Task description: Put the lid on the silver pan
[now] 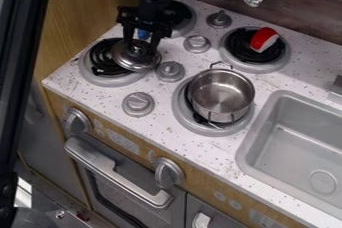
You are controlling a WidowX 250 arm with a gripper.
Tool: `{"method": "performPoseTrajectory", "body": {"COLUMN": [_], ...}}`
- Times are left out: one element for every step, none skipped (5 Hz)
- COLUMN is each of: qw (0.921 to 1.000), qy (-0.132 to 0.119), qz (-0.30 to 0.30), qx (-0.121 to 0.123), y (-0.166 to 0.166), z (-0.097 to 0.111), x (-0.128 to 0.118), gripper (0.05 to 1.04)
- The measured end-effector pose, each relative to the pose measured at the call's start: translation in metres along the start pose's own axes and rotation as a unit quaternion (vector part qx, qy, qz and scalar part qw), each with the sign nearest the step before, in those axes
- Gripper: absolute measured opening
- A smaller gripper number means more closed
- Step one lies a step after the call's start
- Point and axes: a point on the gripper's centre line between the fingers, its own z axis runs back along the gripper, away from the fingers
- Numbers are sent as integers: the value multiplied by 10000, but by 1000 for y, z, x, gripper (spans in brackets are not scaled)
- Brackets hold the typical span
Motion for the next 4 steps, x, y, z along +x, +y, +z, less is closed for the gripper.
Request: {"method": "performPoseTrajectory", "body": {"qw": [10000, 9999, 9997, 9998], "qy": [13, 74, 150, 139], "qz": [0, -46, -134, -148], "qx": [19, 103, 137, -19], "y": [1, 3, 4, 1], "z": [1, 0, -3, 2], "x": [0, -2, -6, -13], "gripper": [401, 258, 258, 258]}}
